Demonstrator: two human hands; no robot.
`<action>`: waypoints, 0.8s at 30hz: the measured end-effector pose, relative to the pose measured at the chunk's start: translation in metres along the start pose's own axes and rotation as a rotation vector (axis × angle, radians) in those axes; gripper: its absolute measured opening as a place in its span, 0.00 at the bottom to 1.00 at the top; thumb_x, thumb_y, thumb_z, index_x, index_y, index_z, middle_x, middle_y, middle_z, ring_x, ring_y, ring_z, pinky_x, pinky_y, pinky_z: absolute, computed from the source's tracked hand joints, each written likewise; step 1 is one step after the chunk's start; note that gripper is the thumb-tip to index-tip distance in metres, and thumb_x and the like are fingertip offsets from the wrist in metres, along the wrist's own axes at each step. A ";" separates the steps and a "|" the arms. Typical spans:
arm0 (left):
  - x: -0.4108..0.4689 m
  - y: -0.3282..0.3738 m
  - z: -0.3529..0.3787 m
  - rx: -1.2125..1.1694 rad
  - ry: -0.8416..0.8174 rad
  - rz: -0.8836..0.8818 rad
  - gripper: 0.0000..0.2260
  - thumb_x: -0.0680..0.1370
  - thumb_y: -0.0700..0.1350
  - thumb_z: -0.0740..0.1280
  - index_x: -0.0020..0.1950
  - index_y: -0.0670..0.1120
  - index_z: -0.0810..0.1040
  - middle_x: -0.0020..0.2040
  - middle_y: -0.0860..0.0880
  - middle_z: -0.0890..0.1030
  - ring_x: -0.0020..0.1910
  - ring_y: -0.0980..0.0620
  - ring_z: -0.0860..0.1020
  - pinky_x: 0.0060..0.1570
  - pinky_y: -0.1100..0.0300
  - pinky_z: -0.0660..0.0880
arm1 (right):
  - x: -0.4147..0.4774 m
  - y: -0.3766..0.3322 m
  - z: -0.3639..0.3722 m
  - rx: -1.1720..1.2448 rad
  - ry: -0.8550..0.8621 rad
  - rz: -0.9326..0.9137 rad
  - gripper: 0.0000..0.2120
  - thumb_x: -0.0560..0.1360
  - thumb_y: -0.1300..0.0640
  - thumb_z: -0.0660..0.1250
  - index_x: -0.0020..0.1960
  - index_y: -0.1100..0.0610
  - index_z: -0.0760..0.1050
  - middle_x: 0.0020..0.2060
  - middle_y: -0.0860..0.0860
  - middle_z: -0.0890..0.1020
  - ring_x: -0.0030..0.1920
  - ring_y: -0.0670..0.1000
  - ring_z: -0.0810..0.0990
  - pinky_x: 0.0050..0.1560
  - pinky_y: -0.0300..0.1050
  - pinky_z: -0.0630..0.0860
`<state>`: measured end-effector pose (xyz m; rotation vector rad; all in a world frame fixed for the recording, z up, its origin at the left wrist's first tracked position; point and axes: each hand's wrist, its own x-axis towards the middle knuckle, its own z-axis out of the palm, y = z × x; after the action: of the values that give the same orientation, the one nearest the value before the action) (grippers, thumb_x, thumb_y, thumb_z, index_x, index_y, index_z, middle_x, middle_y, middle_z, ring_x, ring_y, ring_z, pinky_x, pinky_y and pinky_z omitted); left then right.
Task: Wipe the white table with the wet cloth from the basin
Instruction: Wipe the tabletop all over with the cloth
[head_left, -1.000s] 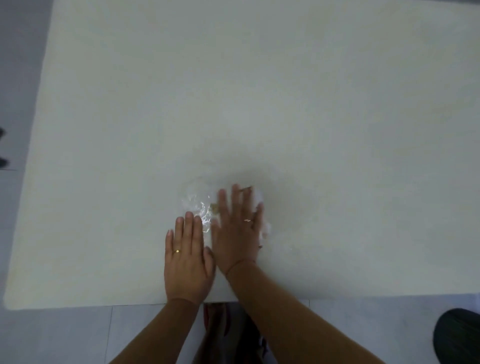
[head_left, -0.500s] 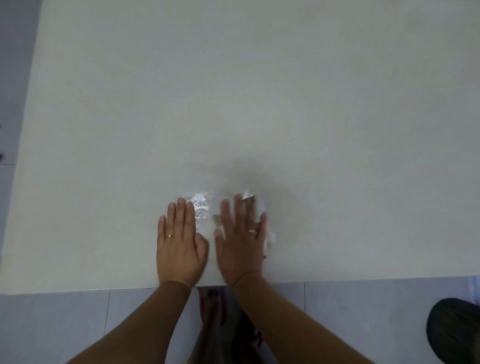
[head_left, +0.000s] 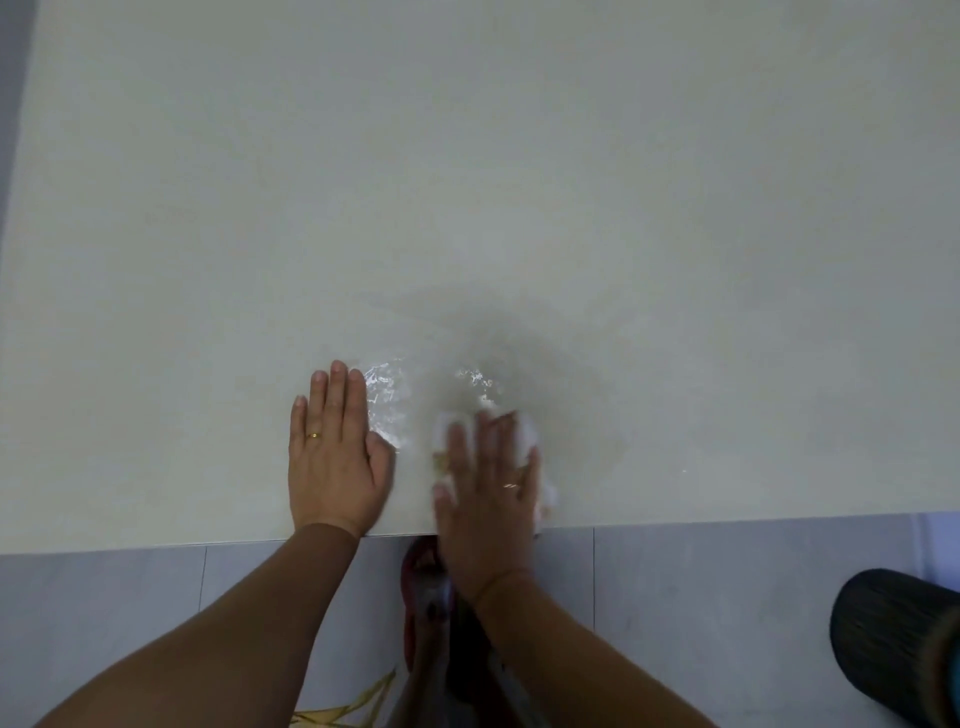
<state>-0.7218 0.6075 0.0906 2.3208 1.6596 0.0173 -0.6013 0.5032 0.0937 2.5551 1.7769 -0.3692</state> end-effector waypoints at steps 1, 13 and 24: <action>-0.001 -0.001 0.001 0.003 -0.003 0.003 0.29 0.75 0.47 0.49 0.76 0.39 0.59 0.77 0.41 0.58 0.77 0.44 0.54 0.76 0.47 0.49 | -0.011 -0.007 0.002 -0.019 -0.033 -0.131 0.31 0.77 0.45 0.52 0.77 0.53 0.52 0.77 0.56 0.55 0.76 0.59 0.52 0.71 0.64 0.51; -0.004 -0.001 0.003 0.036 -0.021 -0.006 0.29 0.77 0.49 0.46 0.77 0.40 0.54 0.78 0.42 0.55 0.78 0.45 0.51 0.76 0.48 0.46 | 0.002 0.103 -0.020 0.095 0.069 0.550 0.29 0.78 0.44 0.41 0.77 0.52 0.51 0.77 0.53 0.53 0.77 0.56 0.50 0.75 0.61 0.45; 0.001 0.019 -0.005 0.034 0.006 -0.052 0.29 0.77 0.49 0.48 0.77 0.40 0.56 0.78 0.41 0.56 0.77 0.44 0.52 0.74 0.54 0.35 | -0.001 0.163 -0.026 -0.151 -0.055 -0.047 0.29 0.78 0.43 0.47 0.77 0.50 0.52 0.76 0.52 0.53 0.76 0.57 0.54 0.74 0.60 0.51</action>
<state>-0.7051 0.6040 0.0995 2.3035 1.7356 -0.0149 -0.4465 0.4476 0.0983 2.3820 1.7750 -0.2906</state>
